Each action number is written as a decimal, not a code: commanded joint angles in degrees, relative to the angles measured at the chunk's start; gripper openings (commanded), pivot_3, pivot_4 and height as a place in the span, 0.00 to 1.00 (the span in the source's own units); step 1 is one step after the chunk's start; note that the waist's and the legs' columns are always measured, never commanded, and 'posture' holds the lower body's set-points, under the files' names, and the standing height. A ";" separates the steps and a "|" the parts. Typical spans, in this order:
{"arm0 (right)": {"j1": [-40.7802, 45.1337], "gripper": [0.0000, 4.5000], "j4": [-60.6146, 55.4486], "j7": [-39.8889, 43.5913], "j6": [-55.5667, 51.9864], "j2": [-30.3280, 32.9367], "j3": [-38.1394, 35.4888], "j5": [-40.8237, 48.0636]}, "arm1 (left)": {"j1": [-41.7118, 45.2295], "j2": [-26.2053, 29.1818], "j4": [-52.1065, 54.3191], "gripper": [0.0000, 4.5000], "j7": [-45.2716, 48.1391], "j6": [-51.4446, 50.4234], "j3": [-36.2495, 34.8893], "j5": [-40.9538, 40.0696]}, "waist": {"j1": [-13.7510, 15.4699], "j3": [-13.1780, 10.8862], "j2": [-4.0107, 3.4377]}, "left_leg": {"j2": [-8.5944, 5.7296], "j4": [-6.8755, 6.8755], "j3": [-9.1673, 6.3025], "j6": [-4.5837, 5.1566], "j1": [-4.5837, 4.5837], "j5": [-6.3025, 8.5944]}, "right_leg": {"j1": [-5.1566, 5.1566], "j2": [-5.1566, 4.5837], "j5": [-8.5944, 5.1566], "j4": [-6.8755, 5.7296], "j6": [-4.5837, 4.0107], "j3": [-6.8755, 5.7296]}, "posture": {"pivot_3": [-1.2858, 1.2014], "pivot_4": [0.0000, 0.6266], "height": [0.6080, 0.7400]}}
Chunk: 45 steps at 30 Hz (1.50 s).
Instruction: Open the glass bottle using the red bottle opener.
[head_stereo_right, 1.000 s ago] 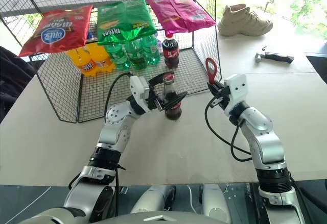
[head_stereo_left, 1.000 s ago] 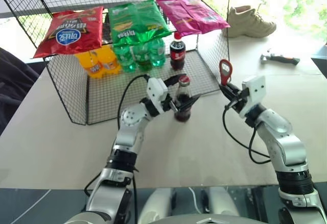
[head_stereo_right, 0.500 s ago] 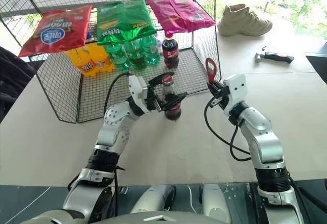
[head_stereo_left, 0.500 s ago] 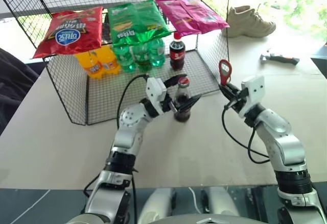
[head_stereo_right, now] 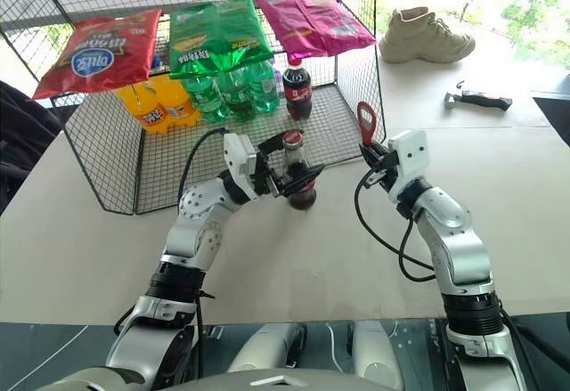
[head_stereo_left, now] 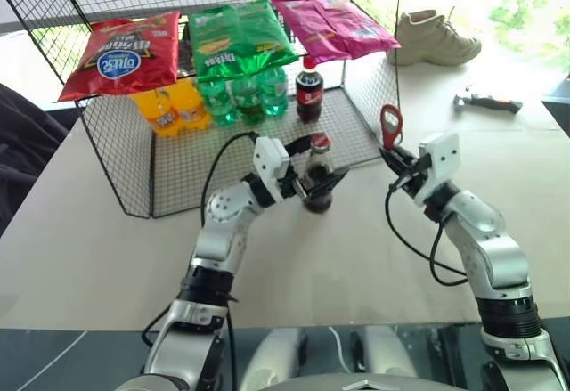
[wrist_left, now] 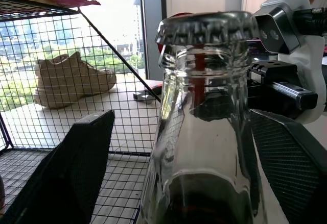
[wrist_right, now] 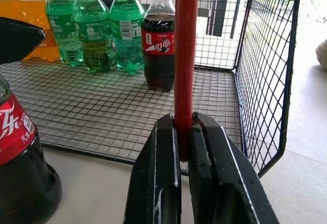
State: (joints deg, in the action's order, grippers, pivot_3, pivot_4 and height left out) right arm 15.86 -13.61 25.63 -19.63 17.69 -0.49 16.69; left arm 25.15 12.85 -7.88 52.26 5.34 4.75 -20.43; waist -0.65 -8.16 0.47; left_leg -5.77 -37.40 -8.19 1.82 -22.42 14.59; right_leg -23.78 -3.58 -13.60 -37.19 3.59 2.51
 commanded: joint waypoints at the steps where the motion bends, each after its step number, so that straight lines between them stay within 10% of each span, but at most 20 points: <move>1: 0.96 0.00 -1.42 0.14 1.47 -0.11 -0.37 0.05 | -0.38 -0.26 1.92 0.56 0.35 0.03 0.56 -0.32 | 0.00 0.00 0.00 | 0.00 0.00 0.00 0.00 0.00 0.00 | 0.00 0.00 0.00 0.00 0.00 0.00 | 0.52 0.24 0.94; 45: 4.98 0.00 7.58 -8.83 32.12 5.55 22.59 -47.31 | -0.99 -1.29 0.80 0.49 -0.67 -0.75 1.26 0.39 | 0.09 0.08 0.09 | 0.03 0.01 0.23 -0.08 0.62 -0.05 | 0.33 0.31 -0.02 -0.32 -0.01 0.26 | 0.52 0.24 0.94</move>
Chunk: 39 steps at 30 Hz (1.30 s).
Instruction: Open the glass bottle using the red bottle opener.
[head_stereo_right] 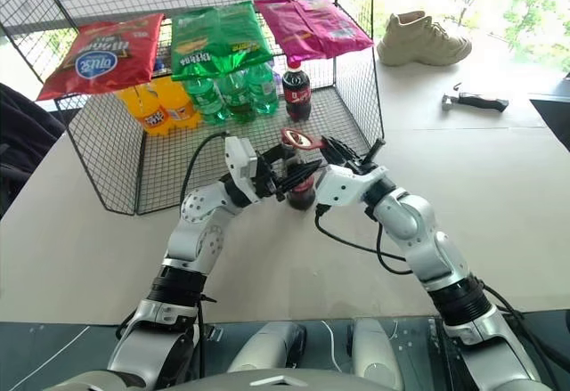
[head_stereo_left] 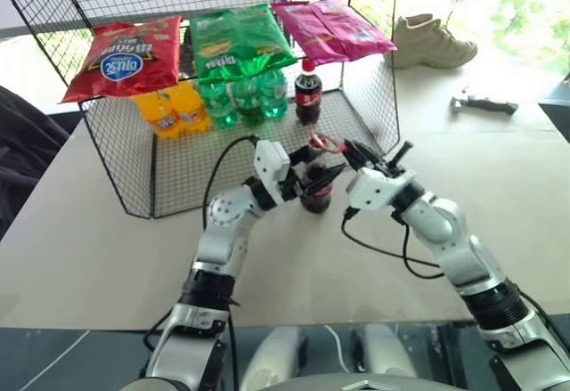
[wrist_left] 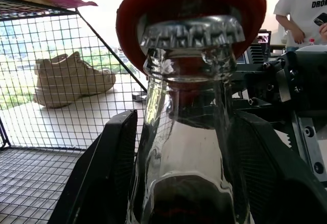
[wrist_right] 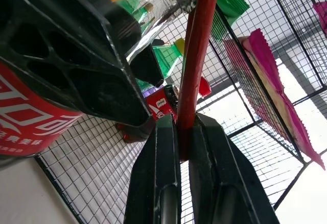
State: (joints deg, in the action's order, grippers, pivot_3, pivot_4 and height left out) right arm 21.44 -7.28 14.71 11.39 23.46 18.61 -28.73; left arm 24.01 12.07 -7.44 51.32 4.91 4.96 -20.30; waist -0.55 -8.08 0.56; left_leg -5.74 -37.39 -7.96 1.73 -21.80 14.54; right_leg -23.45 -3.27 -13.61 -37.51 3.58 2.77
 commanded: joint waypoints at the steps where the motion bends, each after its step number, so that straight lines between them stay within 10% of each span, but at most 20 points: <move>1: -0.61 0.00 1.63 2.23 1.24 -0.29 3.58 -1.97 | 0.14 -0.54 0.34 0.49 0.31 -0.34 1.09 0.26 | -0.01 0.01 0.00 | 0.00 0.00 0.00 0.00 0.00 0.00 | 0.00 0.00 0.00 0.00 0.00 0.02 | 0.52 0.24 0.94; 39: 15.88 0.00 8.52 1.78 15.58 12.08 -4.74 -4.05 | -0.60 -1.05 -0.10 0.49 0.88 -1.41 1.64 0.37 | 1.35 0.00 0.02 | 0.01 0.06 0.05 0.00 -0.06 0.00 | 0.01 0.00 0.00 0.12 0.00 0.05 | 0.52 0.24 0.94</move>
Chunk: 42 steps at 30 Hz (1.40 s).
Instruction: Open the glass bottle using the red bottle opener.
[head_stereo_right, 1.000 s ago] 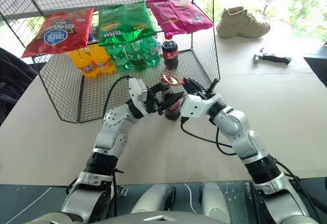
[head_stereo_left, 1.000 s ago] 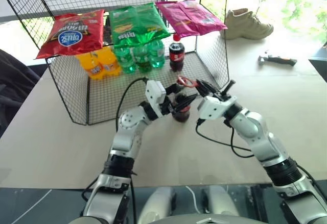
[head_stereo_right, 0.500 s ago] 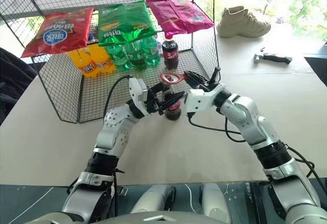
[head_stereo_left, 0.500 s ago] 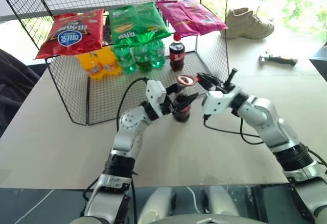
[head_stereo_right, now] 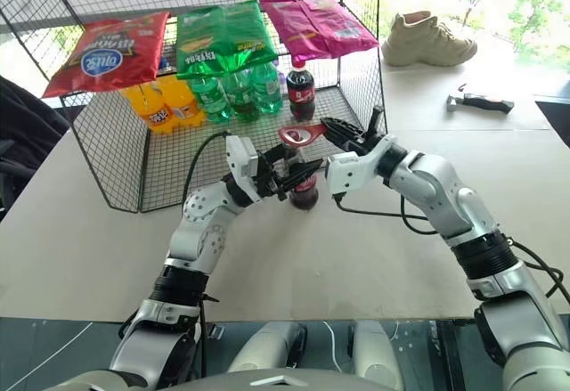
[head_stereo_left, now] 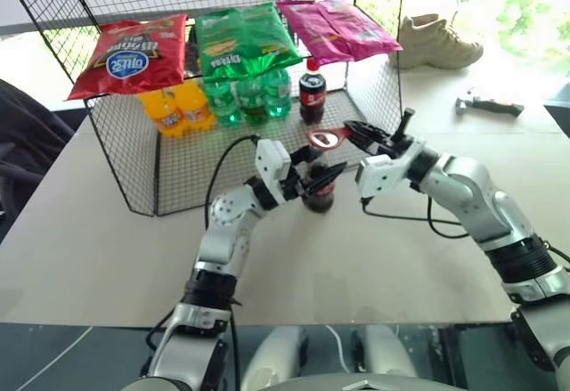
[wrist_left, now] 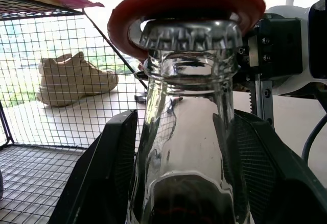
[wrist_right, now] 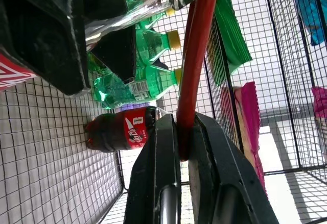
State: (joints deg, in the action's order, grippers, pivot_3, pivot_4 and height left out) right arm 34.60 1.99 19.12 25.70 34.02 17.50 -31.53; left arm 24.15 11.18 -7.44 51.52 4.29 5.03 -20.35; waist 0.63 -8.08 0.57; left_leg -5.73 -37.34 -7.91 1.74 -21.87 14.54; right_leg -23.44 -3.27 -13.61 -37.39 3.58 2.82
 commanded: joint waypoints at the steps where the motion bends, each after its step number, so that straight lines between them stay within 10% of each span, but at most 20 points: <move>1: 2.91 0.00 -0.56 -3.17 1.56 1.75 -3.82 -1.65 | -0.71 -0.17 -0.19 0.49 0.73 -0.80 1.56 0.43 | 0.23 -0.01 0.01 | 0.00 0.00 0.00 0.00 -0.01 0.00 | 0.00 0.00 0.00 0.00 0.00 -0.01 | 0.52 0.24 0.94; 42: 5.98 0.00 3.09 -14.96 4.65 8.05 -9.02 -6.73 | -0.79 -1.05 -2.64 0.49 1.91 -1.43 2.63 0.71 | 0.30 -0.07 0.02 | -0.01 0.05 -0.06 0.00 -0.19 0.00 | -0.05 -0.01 0.00 0.29 0.00 -0.09 | 0.52 0.24 0.94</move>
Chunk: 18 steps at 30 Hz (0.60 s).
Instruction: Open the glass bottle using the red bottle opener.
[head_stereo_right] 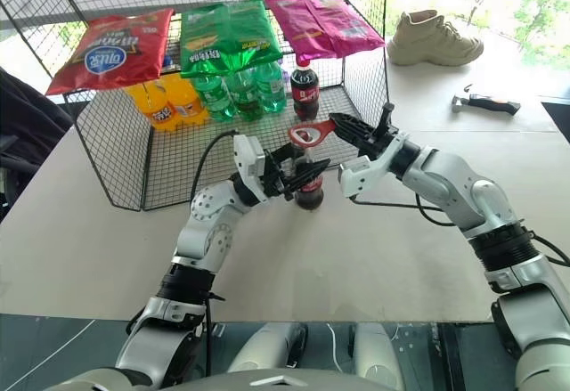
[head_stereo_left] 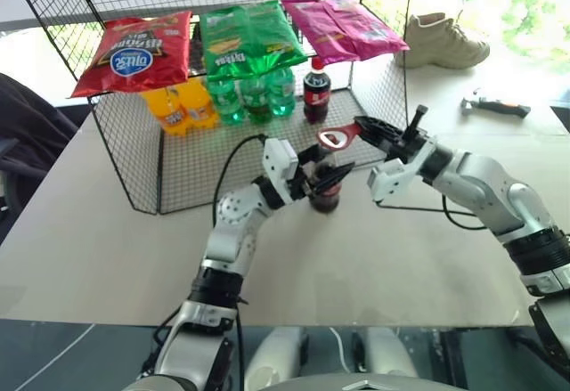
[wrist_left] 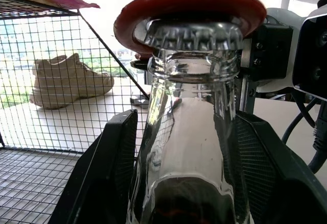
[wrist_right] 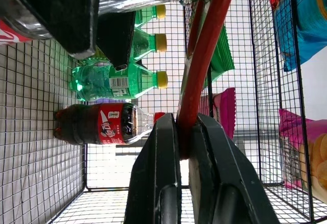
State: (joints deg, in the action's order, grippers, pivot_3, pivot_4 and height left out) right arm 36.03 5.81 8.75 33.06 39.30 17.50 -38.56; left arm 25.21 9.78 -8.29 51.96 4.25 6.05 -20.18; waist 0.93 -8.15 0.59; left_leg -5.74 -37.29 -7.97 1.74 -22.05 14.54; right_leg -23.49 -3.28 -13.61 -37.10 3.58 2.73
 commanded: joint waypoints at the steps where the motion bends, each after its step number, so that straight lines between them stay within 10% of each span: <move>1: 4.56 0.00 -0.88 -4.85 -2.71 2.89 -9.14 0.20 | -1.87 0.33 -1.79 0.49 1.49 -1.41 1.65 0.49 | 0.00 -0.01 0.00 | 0.00 0.00 0.00 0.00 -0.01 0.00 | 0.00 0.00 0.00 0.00 0.00 0.00 | 0.52 0.24 0.94; 18: 1.29 0.00 -1.51 -5.84 -1.46 0.48 -9.59 7.30 | -2.12 0.32 -2.71 0.49 1.69 -1.89 2.59 0.35 | -0.16 -0.04 0.02 | 0.02 0.01 0.01 0.00 -0.04 0.00 | -0.07 0.03 0.00 0.01 0.00 0.04 | 0.52 0.24 0.94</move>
State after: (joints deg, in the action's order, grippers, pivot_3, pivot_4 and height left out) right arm 35.30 5.57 6.10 34.38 39.64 17.48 -36.22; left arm 25.61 9.40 -8.58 52.13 4.19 7.32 -20.46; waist 0.77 -8.19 0.61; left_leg -5.71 -37.27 -7.94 1.74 -22.09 14.54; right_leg -23.56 -3.24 -13.61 -37.08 3.58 2.78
